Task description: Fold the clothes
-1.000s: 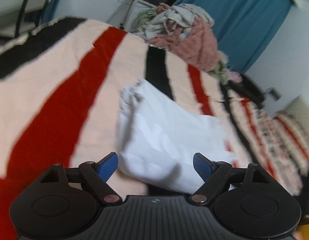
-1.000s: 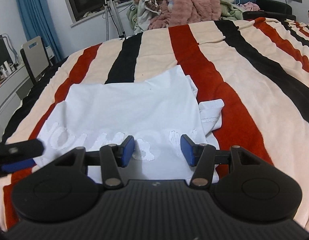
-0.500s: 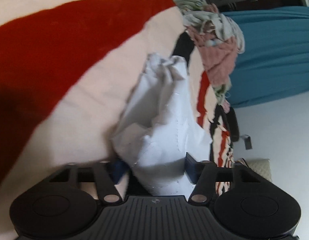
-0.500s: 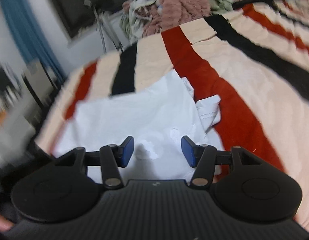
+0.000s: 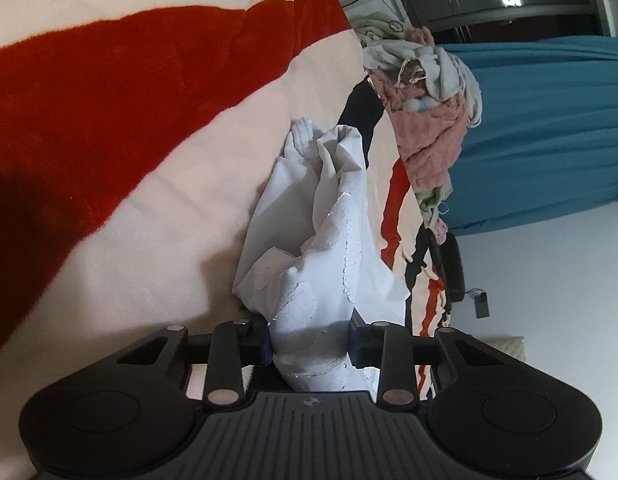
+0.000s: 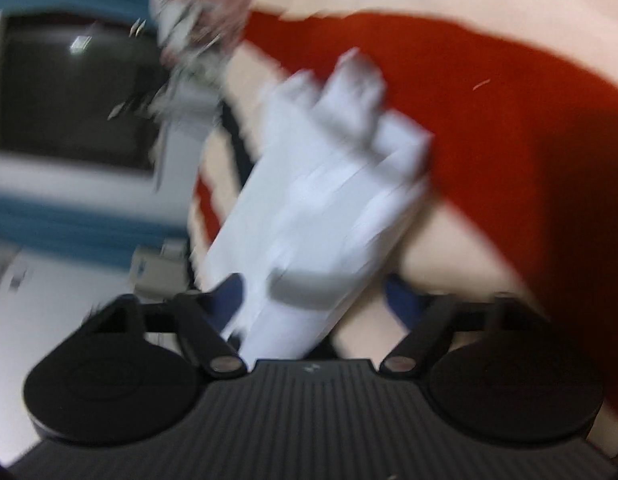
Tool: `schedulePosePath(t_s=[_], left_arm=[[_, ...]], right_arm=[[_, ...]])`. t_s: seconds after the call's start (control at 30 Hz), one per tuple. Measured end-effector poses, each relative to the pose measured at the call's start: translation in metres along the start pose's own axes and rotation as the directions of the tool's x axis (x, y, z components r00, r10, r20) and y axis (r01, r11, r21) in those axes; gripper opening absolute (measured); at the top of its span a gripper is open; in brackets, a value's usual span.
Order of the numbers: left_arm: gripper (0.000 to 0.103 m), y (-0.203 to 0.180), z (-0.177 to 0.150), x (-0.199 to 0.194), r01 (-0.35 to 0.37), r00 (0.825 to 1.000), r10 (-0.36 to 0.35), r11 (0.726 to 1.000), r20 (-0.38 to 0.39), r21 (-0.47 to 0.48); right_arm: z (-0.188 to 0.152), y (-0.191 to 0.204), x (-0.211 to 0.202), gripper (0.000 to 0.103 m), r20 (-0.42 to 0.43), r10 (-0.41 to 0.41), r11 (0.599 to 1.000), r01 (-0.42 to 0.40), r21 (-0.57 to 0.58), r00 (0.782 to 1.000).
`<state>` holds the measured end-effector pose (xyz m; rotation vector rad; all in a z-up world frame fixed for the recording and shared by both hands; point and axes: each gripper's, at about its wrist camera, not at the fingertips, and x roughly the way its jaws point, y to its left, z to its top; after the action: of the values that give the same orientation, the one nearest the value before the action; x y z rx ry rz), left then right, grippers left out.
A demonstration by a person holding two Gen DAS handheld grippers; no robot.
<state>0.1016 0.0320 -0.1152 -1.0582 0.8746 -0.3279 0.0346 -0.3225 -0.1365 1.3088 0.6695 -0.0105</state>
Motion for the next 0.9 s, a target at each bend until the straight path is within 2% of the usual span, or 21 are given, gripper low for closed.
schedulePosePath(t_s=[0.1, 0.2, 0.23, 0.27, 0.47, 0.57, 0.67, 0.8, 0.9], left_arm=[[0.035, 0.0, 0.002, 0.003, 0.006, 1.0, -0.006, 1.0, 0.002, 0.005], [0.035, -0.003, 0.002, 0.005, 0.011, 1.0, -0.011, 1.0, 0.0, 0.02], [0.034, -0.004, 0.002, 0.006, 0.014, 1.0, -0.014, 1.0, -0.003, 0.024], [0.034, -0.006, 0.002, 0.006, 0.016, 1.0, -0.016, 0.999, -0.006, 0.029], [0.033, -0.042, -0.01, -0.012, 0.02, 0.999, -0.017, 0.997, -0.036, 0.076], [0.033, -0.075, -0.019, -0.023, 0.053, 0.995, -0.046, 0.995, -0.087, 0.085], [0.033, -0.112, -0.031, -0.025, 0.073, 0.988, -0.06, 0.993, -0.139, 0.092], [0.033, -0.163, -0.042, -0.002, 0.057, 0.971, -0.038, 0.996, -0.238, 0.071], [0.033, -0.201, -0.049, 0.032, 0.018, 0.956, 0.013, 0.995, -0.292, 0.103]], right_arm=[[0.008, -0.005, 0.005, 0.055, 0.053, -0.015, 1.0, 0.013, 0.026, 0.998], [0.006, 0.003, 0.005, 0.036, 0.085, -0.031, 0.999, 0.034, -0.033, 0.996], [0.005, 0.006, 0.003, 0.027, 0.097, -0.025, 0.998, 0.031, -0.055, 0.995], [0.004, 0.009, -0.002, 0.025, 0.109, -0.019, 0.997, 0.027, -0.075, 0.994], [-0.007, 0.035, -0.05, 0.023, 0.193, 0.025, 0.984, 0.01, -0.179, 0.981], [-0.002, 0.045, -0.09, 0.023, 0.25, 0.092, 0.985, -0.051, -0.164, 0.964], [0.005, 0.059, -0.129, 0.022, 0.31, 0.122, 0.978, -0.061, -0.198, 0.943], [0.04, 0.074, -0.165, 0.023, 0.367, 0.119, 0.979, -0.047, -0.198, 0.923], [0.081, 0.077, -0.17, 0.023, 0.373, 0.067, 0.988, -0.009, -0.157, 0.925]])
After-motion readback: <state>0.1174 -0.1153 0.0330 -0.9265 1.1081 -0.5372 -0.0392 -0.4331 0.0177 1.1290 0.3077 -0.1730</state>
